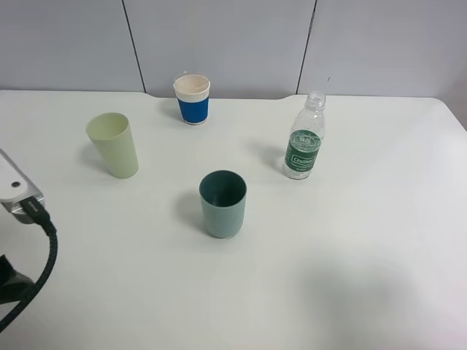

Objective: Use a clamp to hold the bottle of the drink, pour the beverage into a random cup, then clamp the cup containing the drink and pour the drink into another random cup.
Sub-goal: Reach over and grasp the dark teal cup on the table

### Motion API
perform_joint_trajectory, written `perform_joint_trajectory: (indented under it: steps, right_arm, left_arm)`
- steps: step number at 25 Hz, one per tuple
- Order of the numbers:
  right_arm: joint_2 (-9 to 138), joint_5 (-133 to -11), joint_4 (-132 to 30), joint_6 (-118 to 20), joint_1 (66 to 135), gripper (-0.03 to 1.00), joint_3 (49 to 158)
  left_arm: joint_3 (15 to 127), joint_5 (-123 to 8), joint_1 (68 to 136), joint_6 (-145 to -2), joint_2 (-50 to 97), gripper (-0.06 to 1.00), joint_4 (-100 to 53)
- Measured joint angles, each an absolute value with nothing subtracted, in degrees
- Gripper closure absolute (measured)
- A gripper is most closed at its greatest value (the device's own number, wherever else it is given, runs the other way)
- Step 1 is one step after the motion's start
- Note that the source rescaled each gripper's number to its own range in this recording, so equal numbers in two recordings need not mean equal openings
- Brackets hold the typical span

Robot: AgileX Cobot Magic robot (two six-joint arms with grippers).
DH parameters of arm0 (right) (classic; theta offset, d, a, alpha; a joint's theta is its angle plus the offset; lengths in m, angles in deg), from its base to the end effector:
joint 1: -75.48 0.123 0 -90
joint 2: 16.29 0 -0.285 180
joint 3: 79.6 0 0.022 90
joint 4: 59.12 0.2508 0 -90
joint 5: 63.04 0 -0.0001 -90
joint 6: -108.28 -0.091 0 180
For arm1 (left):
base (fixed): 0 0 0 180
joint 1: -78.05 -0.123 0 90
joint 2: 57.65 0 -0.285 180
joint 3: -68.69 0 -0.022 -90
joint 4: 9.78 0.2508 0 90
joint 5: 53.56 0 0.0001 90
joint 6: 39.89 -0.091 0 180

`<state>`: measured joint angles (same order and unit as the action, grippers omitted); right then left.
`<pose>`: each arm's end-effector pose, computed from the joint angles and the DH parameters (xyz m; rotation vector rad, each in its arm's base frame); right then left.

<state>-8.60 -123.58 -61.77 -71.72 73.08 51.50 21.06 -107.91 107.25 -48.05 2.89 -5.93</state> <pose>-0.0044 -0.0035 0.2761 0.0447 2.0439 -0.0815 0.1179 -0.0602 0.2272 0.9478 2.6674 0.0049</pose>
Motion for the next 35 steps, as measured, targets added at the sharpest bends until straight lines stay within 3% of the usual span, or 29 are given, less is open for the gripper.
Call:
perform_joint_trajectory:
  steps: [10,19,31,35]
  right_arm:
    - [-8.6,-123.6,-61.8,-71.7,73.1,-0.03,51.5]
    - [-8.6,-123.6,-61.8,-71.7,73.1,-0.03,51.5]
    - [-8.6,-123.6,-61.8,-71.7,73.1,-0.03,51.5]
    - [-8.6,-123.6,-61.8,-71.7,73.1,-0.03,51.5]
  left_arm:
    - [16.6,-81.5,108.2,-49.6,11.9,-0.06,-18.2]
    - [9.3,-56.6,115.7,-49.6,18.5,-0.06,-18.5]
    - [6.9,-36.3,116.7,-49.5,32.0,-0.06,-18.4]
    - [6.9,-28.9,116.7,-47.0,35.5,-0.06,-12.1]
